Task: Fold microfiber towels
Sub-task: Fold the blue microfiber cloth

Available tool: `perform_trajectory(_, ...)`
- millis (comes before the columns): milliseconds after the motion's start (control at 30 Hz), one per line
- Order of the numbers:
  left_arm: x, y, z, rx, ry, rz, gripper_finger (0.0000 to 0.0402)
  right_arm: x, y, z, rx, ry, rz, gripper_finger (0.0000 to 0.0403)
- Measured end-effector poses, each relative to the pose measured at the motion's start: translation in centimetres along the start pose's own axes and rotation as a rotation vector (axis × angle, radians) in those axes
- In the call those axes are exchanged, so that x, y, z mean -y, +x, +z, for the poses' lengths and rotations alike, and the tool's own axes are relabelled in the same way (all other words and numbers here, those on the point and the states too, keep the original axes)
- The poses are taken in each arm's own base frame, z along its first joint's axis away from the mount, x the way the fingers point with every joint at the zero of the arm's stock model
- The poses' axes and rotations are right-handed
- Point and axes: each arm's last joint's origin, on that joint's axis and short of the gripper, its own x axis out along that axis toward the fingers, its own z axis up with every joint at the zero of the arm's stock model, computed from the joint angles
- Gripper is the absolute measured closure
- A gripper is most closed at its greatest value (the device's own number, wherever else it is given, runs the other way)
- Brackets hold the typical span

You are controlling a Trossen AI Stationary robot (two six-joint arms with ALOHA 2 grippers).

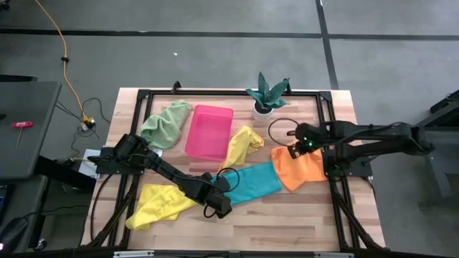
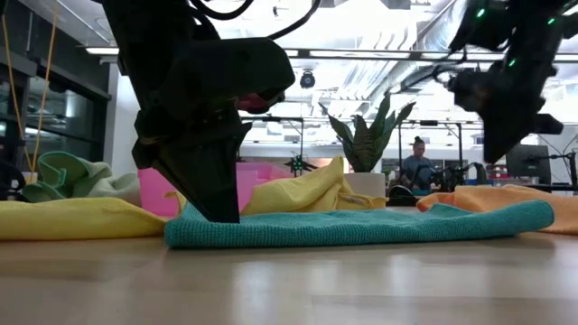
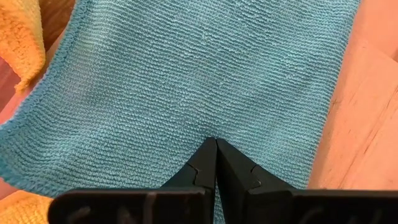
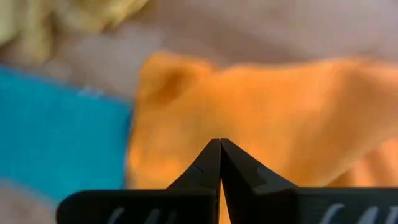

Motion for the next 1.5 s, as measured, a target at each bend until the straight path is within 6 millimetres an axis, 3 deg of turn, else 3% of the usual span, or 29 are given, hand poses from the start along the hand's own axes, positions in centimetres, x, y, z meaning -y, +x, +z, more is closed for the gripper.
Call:
perform_trajectory(133,0.0,0.0,0.0,0.000,0.000,-0.001,0.0401,-0.7,0.3,-1.4,-0.108,-0.002,0.056,0.0403)
perform_trajectory(400,0.1,0.0,0.1,0.002,-0.003,-0.011,0.0401,-0.6,5.1,-3.8,-0.203,0.044,0.039,0.0403)
perform_trajectory(567,0.0,0.0,0.3,-0.001,-0.010,-0.016,0.0401,0.4,6.8,-3.0,-0.100,0.124,-0.056,0.0403)
perform_trajectory(767,0.0,-0.1,0.3,-0.001,-0.011,-0.021,0.0401,1.9,7.9,-0.2,0.064,0.245,-0.145,0.0403)
perform_trajectory(1000,0.0,-0.1,0.3,-0.012,0.015,-0.029,0.0401,5.2,7.7,3.7,0.307,0.454,-0.257,0.0403)
perform_trajectory(1167,0.0,-0.1,0.3,-0.014,0.015,-0.030,0.0401,7.0,7.1,5.9,0.397,0.503,-0.233,0.0403)
perform_trajectory(1300,0.1,-0.1,0.3,-0.014,0.016,-0.030,0.0401,6.6,5.7,7.4,0.424,0.432,-0.167,0.0403)
perform_trajectory(1500,0.0,-0.1,0.4,-0.011,0.060,-0.030,0.0401,4.4,1.4,7.7,0.432,0.235,-0.125,0.0403)
